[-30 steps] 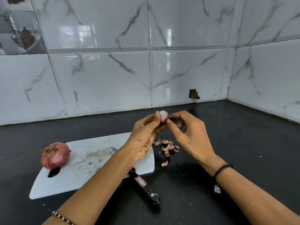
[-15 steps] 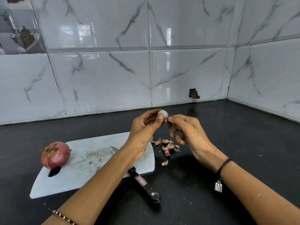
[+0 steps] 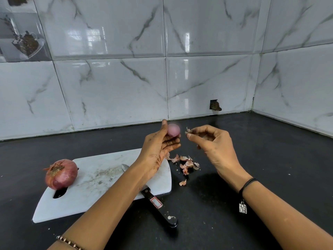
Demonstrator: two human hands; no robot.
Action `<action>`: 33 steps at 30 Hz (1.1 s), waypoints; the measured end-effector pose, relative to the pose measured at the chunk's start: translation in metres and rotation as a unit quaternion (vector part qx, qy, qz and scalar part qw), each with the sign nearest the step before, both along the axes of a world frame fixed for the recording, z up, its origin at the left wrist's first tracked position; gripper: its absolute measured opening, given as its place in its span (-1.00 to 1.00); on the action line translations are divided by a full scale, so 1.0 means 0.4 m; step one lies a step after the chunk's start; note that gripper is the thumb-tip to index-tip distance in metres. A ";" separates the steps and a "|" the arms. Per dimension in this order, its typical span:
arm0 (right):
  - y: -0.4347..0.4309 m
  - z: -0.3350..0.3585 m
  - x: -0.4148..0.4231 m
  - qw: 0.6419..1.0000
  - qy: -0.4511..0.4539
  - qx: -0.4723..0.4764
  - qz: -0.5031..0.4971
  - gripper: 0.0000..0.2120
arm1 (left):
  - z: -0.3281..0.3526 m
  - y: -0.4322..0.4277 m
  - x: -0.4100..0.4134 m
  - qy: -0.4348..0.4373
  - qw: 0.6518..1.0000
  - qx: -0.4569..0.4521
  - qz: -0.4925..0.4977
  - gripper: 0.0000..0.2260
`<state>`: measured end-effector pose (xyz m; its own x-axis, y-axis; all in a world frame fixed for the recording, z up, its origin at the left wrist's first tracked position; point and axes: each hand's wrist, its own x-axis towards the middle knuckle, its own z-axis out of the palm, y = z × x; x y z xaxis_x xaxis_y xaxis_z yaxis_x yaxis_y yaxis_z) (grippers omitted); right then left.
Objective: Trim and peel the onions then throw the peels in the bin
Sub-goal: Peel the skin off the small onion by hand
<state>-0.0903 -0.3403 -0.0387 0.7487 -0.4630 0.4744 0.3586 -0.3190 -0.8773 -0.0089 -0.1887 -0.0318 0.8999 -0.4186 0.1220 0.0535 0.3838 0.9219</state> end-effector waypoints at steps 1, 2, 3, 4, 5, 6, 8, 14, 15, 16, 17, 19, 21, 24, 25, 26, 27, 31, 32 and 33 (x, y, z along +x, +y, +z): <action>-0.002 -0.002 0.001 1.000 0.005 -0.017 -0.011 -0.94 | 0.001 0.000 0.000 0.005 1.000 -0.002 0.001 -0.53; -0.002 -0.004 0.003 0.999 0.008 -0.029 -0.016 -0.94 | 0.002 0.000 0.001 0.008 1.000 -0.003 0.001 -0.52; -0.002 -0.005 0.003 0.999 0.010 -0.039 -0.017 -0.94 | 0.002 0.000 0.000 0.010 1.000 -0.003 0.002 -0.52; 0.000 -0.006 0.002 0.999 0.012 -0.050 -0.016 -0.95 | 0.003 0.000 0.000 0.012 1.000 -0.003 0.002 -0.53; 0.002 -0.006 0.000 0.998 0.015 -0.063 -0.012 -0.95 | 0.005 0.001 -0.002 0.014 1.000 -0.002 0.002 -0.54; 0.005 -0.006 -0.002 0.997 0.017 -0.075 -0.007 -0.94 | 0.007 0.002 -0.003 0.014 1.000 0.000 0.001 -0.55; 0.013 -0.007 -0.008 0.995 0.025 -0.095 0.006 -0.88 | 0.008 0.001 -0.005 0.014 1.000 0.005 0.003 -0.59; 0.011 -0.003 -0.006 0.994 -0.016 -0.106 -0.027 -0.93 | 0.013 -0.003 -0.011 0.026 1.000 -0.014 -0.008 -0.68; 0.009 -0.001 -0.006 0.994 -0.020 -0.101 -0.027 -0.93 | 0.013 -0.003 -0.011 0.026 0.999 -0.016 -0.009 -0.69; 0.009 0.000 -0.006 0.995 -0.023 -0.092 -0.021 -0.94 | 0.012 -0.003 -0.011 0.026 0.999 -0.017 -0.009 -0.70; 0.012 0.001 -0.008 0.997 -0.027 -0.077 -0.008 -0.94 | 0.012 -0.003 -0.012 0.026 0.999 -0.019 -0.011 -0.70; 0.018 0.000 -0.010 0.998 -0.029 -0.059 0.008 -0.81 | 0.011 -0.003 -0.011 0.027 0.999 -0.021 -0.014 -0.68; 0.023 0.001 -0.012 0.997 -0.021 -0.073 0.014 -0.67 | 0.010 -0.003 -0.012 0.019 0.999 -0.020 -0.022 -0.67; 0.030 0.003 -0.013 0.997 -0.020 -0.072 0.029 -0.63 | 0.009 -0.003 -0.019 -0.007 0.999 -0.008 -0.050 -0.68; 0.031 0.003 -0.012 0.997 -0.019 -0.071 0.029 -0.61 | 0.008 -0.006 -0.023 -0.015 0.998 0.001 -0.059 -0.68; 0.030 0.001 -0.011 0.997 -0.017 -0.073 0.024 -0.59 | 0.006 -0.009 -0.026 -0.021 0.998 0.008 -0.065 -0.68; 0.029 -0.001 -0.009 0.997 -0.015 -0.075 0.017 -0.57 | 0.005 -0.013 -0.029 -0.027 0.997 0.016 -0.067 -0.68; 0.020 -0.004 -0.008 0.997 -0.008 -0.064 0.035 -0.61 | 0.007 -0.013 -0.028 -0.059 0.995 0.044 -0.062 -0.70; 0.020 -0.005 -0.008 0.997 -0.006 -0.053 0.052 -0.62 | 0.007 -0.010 -0.027 -0.068 0.995 0.051 -0.060 -0.70; 0.020 -0.006 -0.008 0.997 -0.006 -0.041 0.068 -0.62 | 0.009 -0.006 -0.026 -0.076 0.994 0.056 -0.060 -0.69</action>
